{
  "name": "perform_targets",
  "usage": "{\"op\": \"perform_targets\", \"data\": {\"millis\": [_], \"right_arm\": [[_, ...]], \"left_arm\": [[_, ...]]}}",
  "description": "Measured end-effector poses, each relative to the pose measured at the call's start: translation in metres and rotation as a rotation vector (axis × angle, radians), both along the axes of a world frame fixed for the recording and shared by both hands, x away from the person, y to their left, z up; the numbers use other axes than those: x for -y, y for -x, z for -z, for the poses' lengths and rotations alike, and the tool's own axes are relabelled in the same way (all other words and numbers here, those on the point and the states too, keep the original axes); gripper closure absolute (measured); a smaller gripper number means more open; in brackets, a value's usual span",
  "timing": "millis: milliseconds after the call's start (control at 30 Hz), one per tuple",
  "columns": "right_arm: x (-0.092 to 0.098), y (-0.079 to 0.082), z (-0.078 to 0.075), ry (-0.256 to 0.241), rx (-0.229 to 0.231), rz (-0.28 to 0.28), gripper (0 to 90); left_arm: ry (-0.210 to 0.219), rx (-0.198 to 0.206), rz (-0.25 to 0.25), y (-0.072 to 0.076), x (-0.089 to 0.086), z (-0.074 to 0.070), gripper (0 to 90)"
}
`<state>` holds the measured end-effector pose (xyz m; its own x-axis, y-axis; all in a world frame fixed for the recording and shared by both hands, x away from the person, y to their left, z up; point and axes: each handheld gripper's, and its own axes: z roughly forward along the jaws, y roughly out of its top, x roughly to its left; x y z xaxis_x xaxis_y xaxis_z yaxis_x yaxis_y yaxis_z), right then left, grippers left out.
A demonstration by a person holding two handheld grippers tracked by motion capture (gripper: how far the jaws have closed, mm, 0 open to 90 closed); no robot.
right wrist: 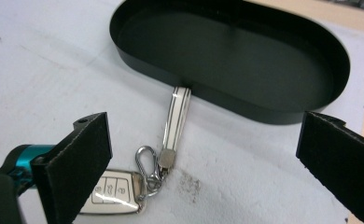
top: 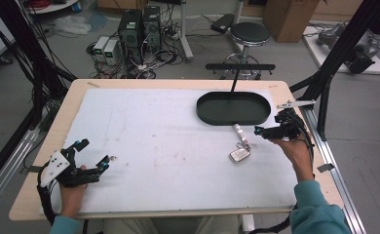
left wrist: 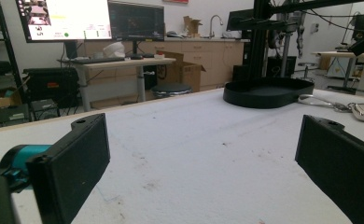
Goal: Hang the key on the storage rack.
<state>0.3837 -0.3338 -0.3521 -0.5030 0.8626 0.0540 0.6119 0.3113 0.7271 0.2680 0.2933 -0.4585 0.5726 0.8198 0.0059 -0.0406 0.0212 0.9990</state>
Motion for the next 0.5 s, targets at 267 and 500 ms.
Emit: {"op": "perform_targets", "data": {"millis": [267,500], "right_arm": [[-0.006,-0.018,0.016,0.059,-0.12,-0.011,5.3],[-0.017,-0.032,0.027,0.1,-0.203,0.005,6.3]], "left_arm": [[0.005,-0.006,0.0,0.0,0.0,0.0,3.4],[0.011,-0.005,-0.001,-0.001,0.0,0.0,3.4]]}}
